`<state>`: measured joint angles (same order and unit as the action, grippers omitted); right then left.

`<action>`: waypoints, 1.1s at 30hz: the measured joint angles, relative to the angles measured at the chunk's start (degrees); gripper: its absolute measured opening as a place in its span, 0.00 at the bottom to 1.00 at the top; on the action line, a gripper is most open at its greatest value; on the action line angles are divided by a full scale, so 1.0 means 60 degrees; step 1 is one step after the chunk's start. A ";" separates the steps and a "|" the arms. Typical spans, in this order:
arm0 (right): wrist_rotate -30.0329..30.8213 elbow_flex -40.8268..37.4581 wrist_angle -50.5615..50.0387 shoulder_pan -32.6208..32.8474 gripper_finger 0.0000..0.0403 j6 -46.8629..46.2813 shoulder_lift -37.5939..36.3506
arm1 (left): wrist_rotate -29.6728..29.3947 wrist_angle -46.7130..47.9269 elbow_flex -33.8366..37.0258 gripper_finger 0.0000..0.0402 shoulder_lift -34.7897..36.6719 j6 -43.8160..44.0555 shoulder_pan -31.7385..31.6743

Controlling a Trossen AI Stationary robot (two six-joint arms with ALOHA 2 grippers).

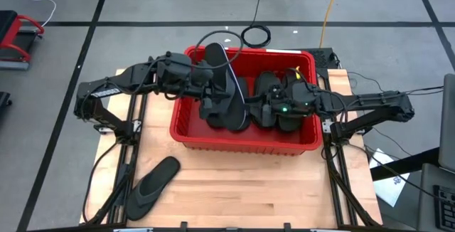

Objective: Pick and place slides into bin
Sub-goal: Put the black slipper into the red organizer bin

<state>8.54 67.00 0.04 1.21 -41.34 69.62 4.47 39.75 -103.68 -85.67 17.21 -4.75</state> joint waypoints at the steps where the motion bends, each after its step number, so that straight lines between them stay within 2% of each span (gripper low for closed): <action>1: -0.0193 0.0000 0.0155 -0.0033 0.45 0.0041 0.0063 | 0.0000 0.0000 0.0000 0.00 -0.0010 0.0003 0.0000; 5: -0.1174 -0.0004 0.0817 -0.0201 0.42 -0.0002 0.0419 | 0.0015 -0.0001 -0.0005 0.00 -0.0108 0.0006 0.0000; 9: -0.1356 -0.0004 0.1200 -0.0216 0.36 -0.0172 0.0876 | 0.0044 0.0021 -0.0004 0.00 -0.0091 0.0007 0.0000; 11: -0.1603 -0.0004 0.1275 -0.0264 0.29 -0.0248 0.1039 | 0.0068 0.0048 -0.0004 0.00 -0.0101 0.0010 0.0004; 15: -0.1765 -0.0010 0.1389 -0.0265 0.10 0.0041 0.1247 | 0.0286 0.0180 -0.0004 0.00 -0.0094 -0.0021 0.0011; 23: -0.1079 0.0001 0.0781 -0.0254 0.10 0.0527 0.1109 | 0.0476 0.0180 -0.0004 0.10 -0.0091 -0.0524 0.0178; 26: -0.1026 0.0007 0.0155 -0.0347 0.10 0.0553 0.1033 | 0.0467 0.0518 0.0026 0.17 -0.0027 -0.0562 0.0207; 33: -0.1469 0.0000 0.0011 -0.0771 0.10 0.0529 0.0931 | 0.0213 0.0655 -0.0003 0.37 0.0256 -0.0745 0.0244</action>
<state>-0.27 67.00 0.11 -3.42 -38.17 75.20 5.75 43.67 -103.70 -84.13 12.75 -3.29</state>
